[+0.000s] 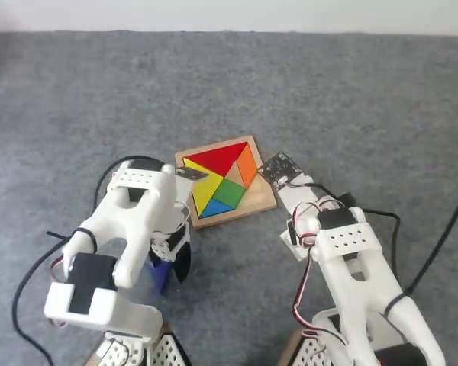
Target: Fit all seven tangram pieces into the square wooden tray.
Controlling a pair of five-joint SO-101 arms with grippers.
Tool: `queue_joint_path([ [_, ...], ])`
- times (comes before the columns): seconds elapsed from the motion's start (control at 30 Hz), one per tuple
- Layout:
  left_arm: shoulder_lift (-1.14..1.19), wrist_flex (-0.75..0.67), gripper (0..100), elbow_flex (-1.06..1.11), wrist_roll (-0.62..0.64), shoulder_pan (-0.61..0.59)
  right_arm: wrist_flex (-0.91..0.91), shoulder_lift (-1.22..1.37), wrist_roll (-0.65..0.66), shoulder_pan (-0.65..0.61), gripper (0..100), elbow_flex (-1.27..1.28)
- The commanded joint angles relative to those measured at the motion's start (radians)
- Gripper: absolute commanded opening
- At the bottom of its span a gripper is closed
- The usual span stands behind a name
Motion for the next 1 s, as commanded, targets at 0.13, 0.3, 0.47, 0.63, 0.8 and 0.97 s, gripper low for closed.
queue_joint_path([
  [0.13,-0.212,-0.046,29,0.047,0.017,-0.094,-0.021,-0.022,0.011,0.008,50.4,-0.009],
  [0.3,-0.255,-0.041,29,0.076,-0.02,-0.14,-0.021,-0.022,0.009,0.007,50.4,-0.012],
  [0.47,-0.184,-0.046,29,0.076,-0.057,-0.138,-0.022,-0.022,0.009,0.007,50.4,-0.012],
  [0.63,-0.069,-0.048,29,0.045,-0.06,-0.138,-0.022,-0.022,0.009,0.007,50.4,-0.012],
  [0.8,0.015,-0.058,29,0.027,-0.055,-0.138,-0.022,-0.022,0.008,0.007,50.4,-0.012],
  [0.97,0.075,-0.071,23,0.012,-0.054,-0.126,-0.022,-0.022,0.008,0.007,50.4,-0.012],
])
